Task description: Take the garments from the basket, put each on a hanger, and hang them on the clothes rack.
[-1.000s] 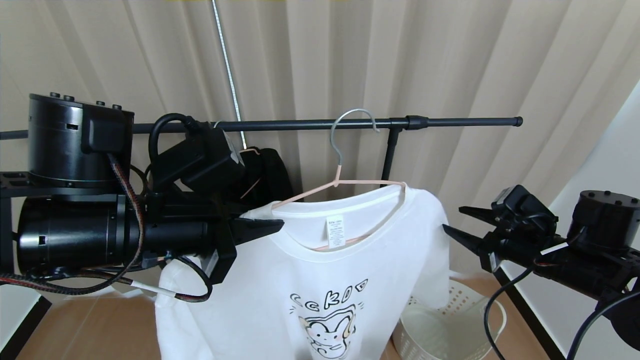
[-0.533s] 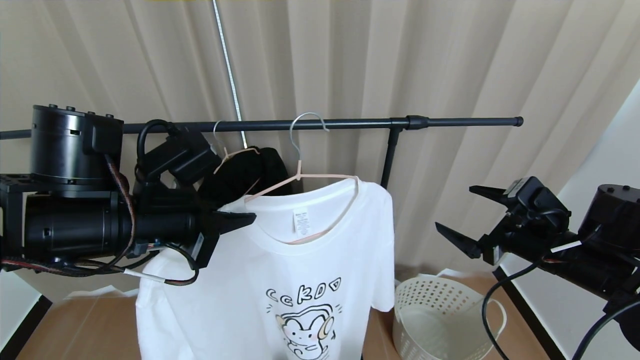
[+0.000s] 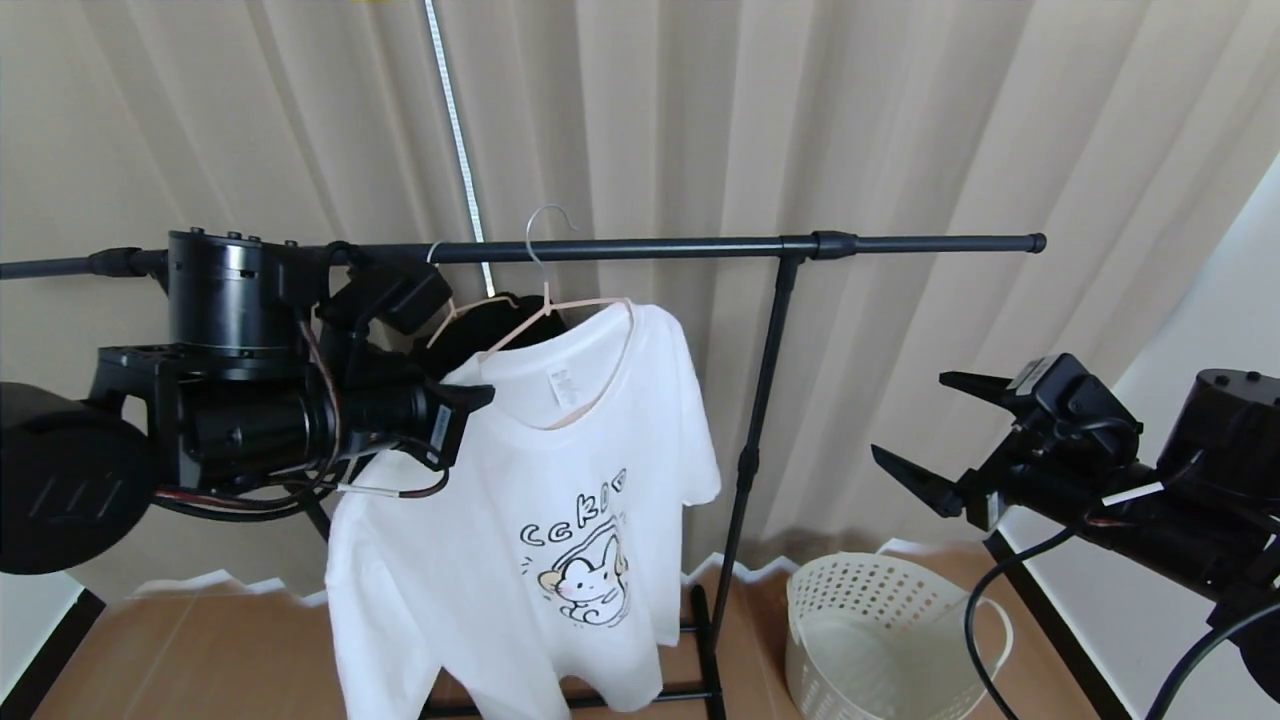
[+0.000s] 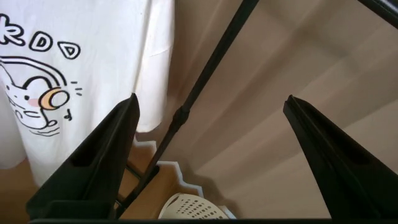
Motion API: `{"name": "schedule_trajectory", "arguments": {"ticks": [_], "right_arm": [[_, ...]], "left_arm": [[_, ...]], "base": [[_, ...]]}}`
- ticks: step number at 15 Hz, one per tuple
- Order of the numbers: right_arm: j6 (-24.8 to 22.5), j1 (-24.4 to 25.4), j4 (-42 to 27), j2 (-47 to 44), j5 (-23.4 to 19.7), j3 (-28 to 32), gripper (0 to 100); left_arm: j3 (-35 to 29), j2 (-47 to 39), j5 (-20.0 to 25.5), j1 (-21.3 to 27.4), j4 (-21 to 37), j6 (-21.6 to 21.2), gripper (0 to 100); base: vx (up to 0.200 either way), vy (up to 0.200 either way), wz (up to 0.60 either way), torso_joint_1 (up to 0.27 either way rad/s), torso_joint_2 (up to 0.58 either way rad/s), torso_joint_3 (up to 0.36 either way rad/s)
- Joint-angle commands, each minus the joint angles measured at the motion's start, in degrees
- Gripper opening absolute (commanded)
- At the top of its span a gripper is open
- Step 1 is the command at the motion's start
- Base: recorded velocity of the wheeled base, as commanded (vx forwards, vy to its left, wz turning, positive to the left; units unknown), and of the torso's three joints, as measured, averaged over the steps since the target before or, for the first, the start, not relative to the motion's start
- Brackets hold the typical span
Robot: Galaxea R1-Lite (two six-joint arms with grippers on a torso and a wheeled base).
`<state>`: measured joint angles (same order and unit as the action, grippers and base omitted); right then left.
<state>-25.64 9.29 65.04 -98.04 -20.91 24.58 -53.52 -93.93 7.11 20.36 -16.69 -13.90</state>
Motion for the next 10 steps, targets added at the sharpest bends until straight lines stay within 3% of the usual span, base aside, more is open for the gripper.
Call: {"name": "schedule_trajectory", "arguments": {"ticks": [1, 3, 10], "right_arm": [[0.0, 0.0, 0.1, -0.1, 0.0, -0.1, 100], [0.0, 0.6, 0.1, 0.0, 0.0, -0.1, 100], [0.0, 0.6, 0.1, 0.3, 0.0, -0.4, 100]], "left_arm": [[-2.6, -4.9, -3.2, 1.6, -0.3, 3.2, 0], [-5.1, -7.3, -6.1, 3.3, -0.4, 7.2, 0], [-12.2, -13.3, -6.3, 4.3, -0.4, 11.6, 0]], "base": [[0.0, 0.0, 0.0, 0.0, 0.0, 0.0], [0.0, 0.0, 0.0, 0.0, 0.0, 0.0], [0.0, 0.0, 0.0, 0.0, 0.0, 0.0]]}}
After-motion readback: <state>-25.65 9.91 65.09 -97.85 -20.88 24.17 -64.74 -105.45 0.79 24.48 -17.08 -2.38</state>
